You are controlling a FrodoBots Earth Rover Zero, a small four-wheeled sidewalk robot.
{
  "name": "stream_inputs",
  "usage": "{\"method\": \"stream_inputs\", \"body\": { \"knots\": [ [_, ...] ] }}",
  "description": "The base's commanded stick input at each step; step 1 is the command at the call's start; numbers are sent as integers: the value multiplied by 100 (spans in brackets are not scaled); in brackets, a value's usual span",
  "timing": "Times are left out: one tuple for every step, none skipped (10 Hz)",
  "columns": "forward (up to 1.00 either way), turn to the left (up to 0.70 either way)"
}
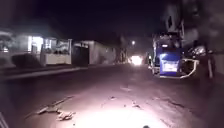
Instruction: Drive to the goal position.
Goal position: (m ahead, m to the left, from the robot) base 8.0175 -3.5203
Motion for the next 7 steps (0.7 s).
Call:
{"method": "stream_inputs", "body": {
  "knots": [
    [70,0],
    [70,0],
    [70,0],
    [70,0],
    [70,0],
    [70,0],
    [70,0]
  ]
}}
